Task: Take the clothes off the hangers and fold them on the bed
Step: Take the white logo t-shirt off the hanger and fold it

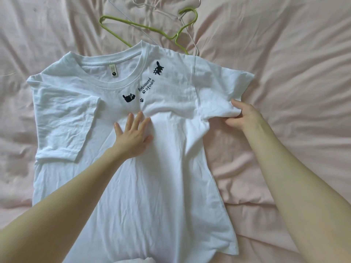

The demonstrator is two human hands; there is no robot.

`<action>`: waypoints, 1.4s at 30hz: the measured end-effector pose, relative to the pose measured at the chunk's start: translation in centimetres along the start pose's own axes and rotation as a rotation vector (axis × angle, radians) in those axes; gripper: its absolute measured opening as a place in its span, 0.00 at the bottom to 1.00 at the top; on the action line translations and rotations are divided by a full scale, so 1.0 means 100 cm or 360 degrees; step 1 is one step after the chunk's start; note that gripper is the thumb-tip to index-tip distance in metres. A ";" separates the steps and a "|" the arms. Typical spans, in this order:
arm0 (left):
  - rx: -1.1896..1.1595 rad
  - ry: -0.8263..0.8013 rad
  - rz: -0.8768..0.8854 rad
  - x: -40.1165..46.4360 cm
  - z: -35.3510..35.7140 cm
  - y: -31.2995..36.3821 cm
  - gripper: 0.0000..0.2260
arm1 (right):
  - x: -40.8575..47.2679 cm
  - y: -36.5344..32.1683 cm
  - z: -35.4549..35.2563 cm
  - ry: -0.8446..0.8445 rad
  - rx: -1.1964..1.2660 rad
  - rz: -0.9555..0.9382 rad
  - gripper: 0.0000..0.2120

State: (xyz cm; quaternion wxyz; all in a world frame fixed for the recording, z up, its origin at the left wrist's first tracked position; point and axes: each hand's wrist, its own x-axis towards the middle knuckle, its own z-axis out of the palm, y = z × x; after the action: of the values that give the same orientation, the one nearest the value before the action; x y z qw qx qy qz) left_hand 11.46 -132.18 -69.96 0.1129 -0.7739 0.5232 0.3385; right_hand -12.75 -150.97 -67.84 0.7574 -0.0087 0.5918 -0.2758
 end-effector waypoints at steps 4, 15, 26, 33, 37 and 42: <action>-0.0032 0.0271 0.0235 -0.012 0.000 0.023 0.26 | -0.011 -0.010 0.030 0.0428 -0.0251 -0.0432 0.05; 0.0032 0.0178 0.0654 -0.015 0.015 0.062 0.19 | -0.005 -0.013 0.029 0.0569 -0.0590 -0.0474 0.05; -0.3095 0.0406 -0.0632 0.006 -0.033 0.032 0.17 | -0.029 0.084 0.055 -0.0572 -0.2914 -0.1650 0.16; -0.2349 0.0608 -0.0608 0.024 -0.040 0.018 0.16 | -0.020 0.090 0.025 -0.0106 -0.2620 -0.1881 0.12; -0.1401 0.0970 -0.0294 0.045 -0.054 0.025 0.19 | -0.008 0.061 0.016 0.0320 -0.2282 -0.1258 0.14; -0.0840 0.0705 0.0031 0.074 -0.091 0.065 0.29 | 0.003 0.062 0.013 0.0015 -0.1834 -0.0584 0.17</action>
State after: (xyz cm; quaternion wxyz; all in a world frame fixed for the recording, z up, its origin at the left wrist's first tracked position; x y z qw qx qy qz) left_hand 11.04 -145.19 -66.72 -0.2107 -0.8261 0.4368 0.2871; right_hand -9.00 -146.23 -69.83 0.5680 -0.5184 0.6382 -0.0371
